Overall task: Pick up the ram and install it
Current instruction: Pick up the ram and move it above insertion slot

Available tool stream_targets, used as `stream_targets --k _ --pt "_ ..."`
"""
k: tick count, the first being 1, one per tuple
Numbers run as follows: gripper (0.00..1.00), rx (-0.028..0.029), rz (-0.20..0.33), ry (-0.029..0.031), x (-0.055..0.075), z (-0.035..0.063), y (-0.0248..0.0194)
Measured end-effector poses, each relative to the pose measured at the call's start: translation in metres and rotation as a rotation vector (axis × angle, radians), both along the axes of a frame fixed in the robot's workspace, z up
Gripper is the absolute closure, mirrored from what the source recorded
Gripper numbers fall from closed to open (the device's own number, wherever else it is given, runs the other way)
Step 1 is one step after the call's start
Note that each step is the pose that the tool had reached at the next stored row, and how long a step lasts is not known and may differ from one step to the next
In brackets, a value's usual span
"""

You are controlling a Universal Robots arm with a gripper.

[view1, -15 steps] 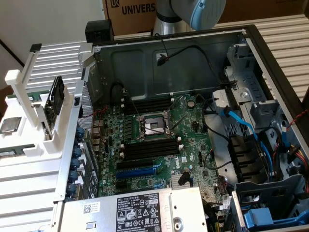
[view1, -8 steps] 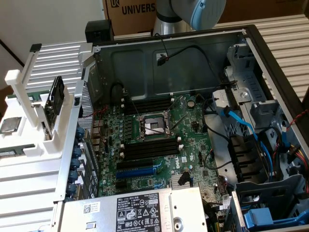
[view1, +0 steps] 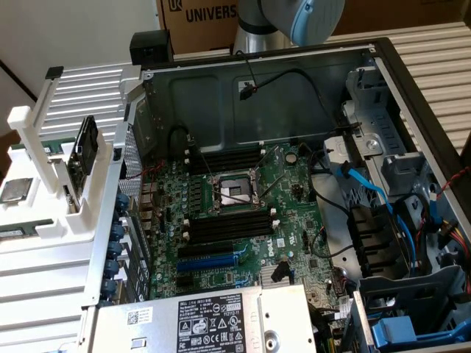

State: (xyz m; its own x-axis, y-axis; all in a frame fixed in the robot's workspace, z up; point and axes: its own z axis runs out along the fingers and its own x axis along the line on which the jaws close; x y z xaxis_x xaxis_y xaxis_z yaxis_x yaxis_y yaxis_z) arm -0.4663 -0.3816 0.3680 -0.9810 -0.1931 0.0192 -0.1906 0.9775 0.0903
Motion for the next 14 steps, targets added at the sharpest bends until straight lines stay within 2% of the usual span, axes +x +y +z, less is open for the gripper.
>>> stream_targets --k 5,6,7,9,11,14 --pt "0.90 -0.0002 0.014 0.0004 0.0001 0.0000 0.0000" --pt "0.90 -0.0001 0.087 0.0004 0.0000 -0.0004 0.0000" --pt "0.90 -0.0002 0.123 0.0006 0.0000 -0.0007 0.0000" --pt "0.90 -0.0003 0.269 0.0007 0.0001 -0.0041 0.0000" --pt "0.90 -0.0003 0.306 0.0006 0.0000 -0.0055 0.0000" --pt "0.90 -0.0003 0.416 0.0005 0.0000 -0.0093 0.0000"
